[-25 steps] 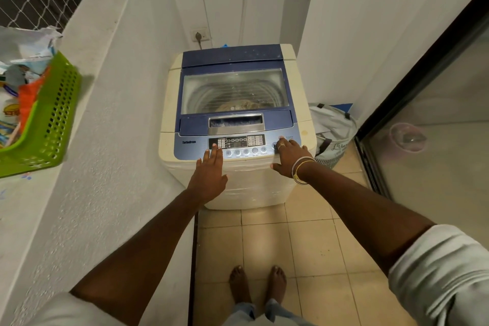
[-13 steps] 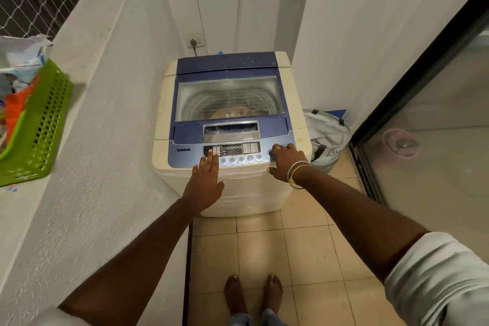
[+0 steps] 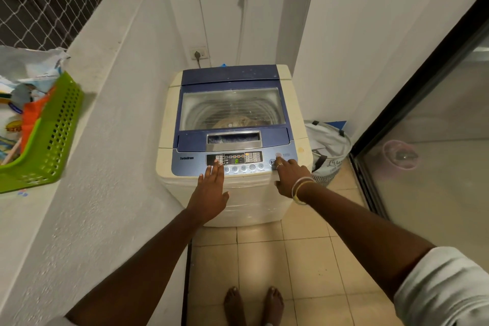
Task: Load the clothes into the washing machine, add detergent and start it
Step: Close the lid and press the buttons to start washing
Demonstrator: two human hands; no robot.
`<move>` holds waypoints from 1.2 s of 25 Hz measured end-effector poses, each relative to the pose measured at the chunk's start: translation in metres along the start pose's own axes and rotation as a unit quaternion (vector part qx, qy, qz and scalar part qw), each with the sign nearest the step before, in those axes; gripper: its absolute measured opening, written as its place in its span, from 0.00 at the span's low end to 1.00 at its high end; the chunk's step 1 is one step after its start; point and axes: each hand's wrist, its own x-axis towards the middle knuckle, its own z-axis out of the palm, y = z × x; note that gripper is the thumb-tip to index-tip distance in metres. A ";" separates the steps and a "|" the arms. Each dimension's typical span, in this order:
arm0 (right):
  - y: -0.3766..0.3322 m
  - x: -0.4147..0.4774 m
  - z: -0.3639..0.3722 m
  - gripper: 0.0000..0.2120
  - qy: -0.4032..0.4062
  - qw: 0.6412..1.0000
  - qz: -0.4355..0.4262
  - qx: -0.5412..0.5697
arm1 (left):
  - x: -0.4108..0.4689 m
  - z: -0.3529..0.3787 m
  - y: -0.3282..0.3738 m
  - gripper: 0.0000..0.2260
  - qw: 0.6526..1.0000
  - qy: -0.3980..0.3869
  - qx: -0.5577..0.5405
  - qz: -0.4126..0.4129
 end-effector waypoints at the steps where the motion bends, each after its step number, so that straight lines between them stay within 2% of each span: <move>1: -0.004 -0.007 0.010 0.31 0.018 1.000 -0.002 -0.003 | -0.002 0.000 -0.001 0.36 1.000 0.000 0.002 0.001; 4: -0.020 -0.027 0.038 0.34 0.045 0.999 -0.007 -0.005 | -0.008 0.000 -0.005 0.37 1.000 -0.004 0.000 0.001; 7: -0.044 -0.035 0.049 0.36 0.038 0.999 -0.033 -0.010 | -0.013 0.002 -0.007 0.37 1.000 -0.009 0.007 -0.002; 13: -0.092 -0.027 0.036 0.36 0.038 0.996 -0.082 -0.009 | -0.015 -0.003 -0.006 0.37 1.000 -0.008 0.011 -0.017; 19: -0.129 -0.011 0.023 0.36 0.018 0.994 -0.112 -0.011 | -0.019 -0.001 -0.014 0.37 0.999 -0.039 0.016 -0.027; 30: -0.150 0.006 0.018 0.39 -0.018 0.997 -0.081 -0.007 | -0.012 -0.005 -0.031 0.36 0.998 -0.034 0.015 -0.045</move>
